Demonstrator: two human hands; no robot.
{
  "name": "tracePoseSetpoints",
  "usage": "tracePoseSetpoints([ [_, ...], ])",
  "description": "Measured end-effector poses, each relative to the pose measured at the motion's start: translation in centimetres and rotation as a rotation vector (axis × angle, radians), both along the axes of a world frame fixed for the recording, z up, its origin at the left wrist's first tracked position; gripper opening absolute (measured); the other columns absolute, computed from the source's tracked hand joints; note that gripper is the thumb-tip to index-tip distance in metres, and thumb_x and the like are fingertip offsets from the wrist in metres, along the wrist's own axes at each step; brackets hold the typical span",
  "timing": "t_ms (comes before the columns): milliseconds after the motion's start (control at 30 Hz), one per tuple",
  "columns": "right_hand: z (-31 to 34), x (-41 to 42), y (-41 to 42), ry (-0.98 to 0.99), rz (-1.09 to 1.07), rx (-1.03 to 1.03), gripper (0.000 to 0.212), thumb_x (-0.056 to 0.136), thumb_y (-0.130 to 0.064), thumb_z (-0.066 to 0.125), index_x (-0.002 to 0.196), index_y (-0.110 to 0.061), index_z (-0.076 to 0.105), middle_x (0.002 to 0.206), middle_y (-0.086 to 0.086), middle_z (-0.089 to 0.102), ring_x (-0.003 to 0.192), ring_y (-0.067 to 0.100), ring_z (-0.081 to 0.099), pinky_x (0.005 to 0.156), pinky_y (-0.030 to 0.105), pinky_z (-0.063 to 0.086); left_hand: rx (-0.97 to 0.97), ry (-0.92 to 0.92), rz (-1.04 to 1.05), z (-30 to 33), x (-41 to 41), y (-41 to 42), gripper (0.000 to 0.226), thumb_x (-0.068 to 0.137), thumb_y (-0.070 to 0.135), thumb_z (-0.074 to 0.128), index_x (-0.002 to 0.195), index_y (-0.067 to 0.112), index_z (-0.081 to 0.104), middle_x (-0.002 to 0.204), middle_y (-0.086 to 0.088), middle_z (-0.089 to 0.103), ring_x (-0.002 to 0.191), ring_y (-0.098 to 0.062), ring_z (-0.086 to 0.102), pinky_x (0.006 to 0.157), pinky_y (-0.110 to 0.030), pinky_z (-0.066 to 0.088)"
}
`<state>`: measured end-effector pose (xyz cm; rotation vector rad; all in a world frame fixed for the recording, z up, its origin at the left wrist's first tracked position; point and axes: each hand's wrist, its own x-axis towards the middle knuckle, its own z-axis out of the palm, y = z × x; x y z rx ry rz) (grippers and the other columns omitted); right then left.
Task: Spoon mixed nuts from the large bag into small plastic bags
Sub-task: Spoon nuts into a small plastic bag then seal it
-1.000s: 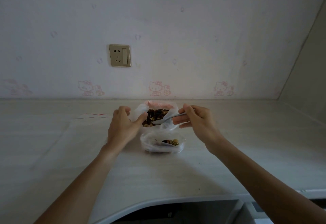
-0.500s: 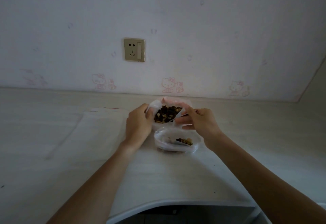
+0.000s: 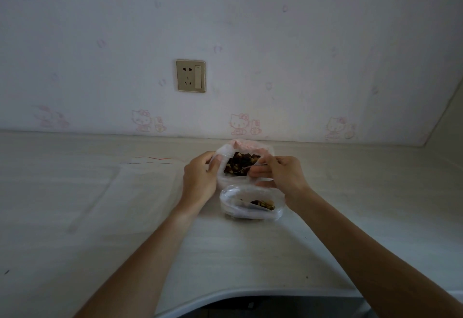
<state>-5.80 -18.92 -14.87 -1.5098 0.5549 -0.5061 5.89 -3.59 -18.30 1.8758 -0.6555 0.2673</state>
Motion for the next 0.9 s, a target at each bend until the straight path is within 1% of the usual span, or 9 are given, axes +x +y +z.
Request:
tracePoseSetpoints([
  [200,-0.3,-0.4,-0.4,-0.029,0.023,0.044,0.032,0.107,-0.018,0.052,0.098,0.002,0.074,0.087,0.017,0.079,0.083,0.029,0.079,0.061,0.032,0.063,-0.012,0.025,-0.01,-0.1,0.0,0.0,0.034,0.104,0.027,0.056,0.083,0.001,0.063,0.077,-0.019,0.065,0.075,-0.034,0.06,0.072,-0.047,0.048],
  [300,-0.6,-0.5,-0.4,-0.04,0.004,0.039,0.033,0.109,-0.019,0.05,0.098,-0.001,0.075,0.087,0.014,0.08,0.084,0.027,0.079,0.062,0.03,0.063,-0.022,0.023,-0.012,-0.2,0.0,-0.1,0.035,0.104,0.028,0.057,0.079,0.003,0.061,0.071,-0.016,0.062,0.065,-0.017,0.05,0.065,-0.039,0.043],
  [367,-0.7,-0.4,-0.3,-0.046,-0.004,0.048,0.033,0.109,-0.019,0.05,0.098,0.0,0.075,0.087,0.015,0.08,0.083,0.027,0.079,0.059,0.027,0.061,-0.02,0.031,-0.016,-0.2,-0.1,-0.2,0.036,0.104,0.029,0.057,0.076,0.006,0.06,0.065,-0.007,0.057,0.064,-0.012,0.047,0.063,-0.034,0.038],
  [433,-0.7,-0.3,-0.2,-0.043,-0.005,0.053,0.033,0.108,-0.018,0.05,0.099,0.001,0.075,0.088,0.015,0.08,0.082,0.026,0.079,0.059,0.028,0.061,-0.017,0.041,-0.024,-0.2,-0.1,-0.2,0.037,0.104,0.03,0.057,0.075,0.007,0.059,0.064,0.0,0.052,0.063,-0.011,0.046,0.062,-0.033,0.036],
  [533,-0.5,-0.3,-0.3,-0.038,-0.002,0.077,0.032,0.108,-0.017,0.05,0.1,0.002,0.075,0.089,0.016,0.08,0.085,0.026,0.079,0.064,0.032,0.064,-0.021,0.045,-0.025,-0.3,0.1,-0.1,0.038,0.104,0.03,0.057,0.073,0.009,0.056,0.061,0.003,0.049,0.061,-0.01,0.043,0.061,-0.033,0.035],
  [700,-0.6,-0.8,-0.7,-0.054,0.0,0.106,0.034,0.11,-0.021,0.047,0.105,0.0,0.073,0.093,0.015,0.08,0.088,0.025,0.079,0.062,0.03,0.062,-0.02,0.033,0.003,-0.3,0.2,-0.1,0.039,0.105,0.031,0.055,0.075,0.006,0.058,0.064,-0.006,0.057,0.062,-0.013,0.048,0.061,-0.037,0.04],
  [767,-0.6,-1.0,-1.0,-0.057,-0.003,0.109,0.033,0.111,-0.022,0.046,0.108,-0.001,0.071,0.094,0.014,0.08,0.089,0.024,0.079,0.061,0.031,0.062,-0.027,0.031,0.026,-0.3,0.2,0.0,0.039,0.105,0.03,0.054,0.073,0.008,0.057,0.061,-0.002,0.055,0.059,-0.01,0.047,0.06,-0.038,0.04],
  [833,-0.5,-1.3,-1.4,-0.061,-0.012,0.103,0.032,0.111,-0.023,0.046,0.109,0.0,0.069,0.094,0.014,0.08,0.089,0.024,0.079,0.061,0.033,0.062,-0.026,0.04,0.044,-0.4,0.3,0.0,0.041,0.105,0.031,0.053,0.068,0.012,0.05,0.056,0.006,0.046,0.054,-0.007,0.041,0.057,-0.034,0.036],
  [900,-0.1,-1.7,-1.7,-0.072,-0.019,0.088,0.032,0.111,-0.023,0.046,0.109,0.0,0.068,0.093,0.014,0.08,0.089,0.024,0.079,0.061,0.035,0.062,-0.009,0.058,0.071,-0.3,0.3,0.1,0.041,0.105,0.032,0.053,0.069,0.013,0.052,0.057,0.008,0.05,0.055,-0.009,0.047,0.058,-0.033,0.037],
])
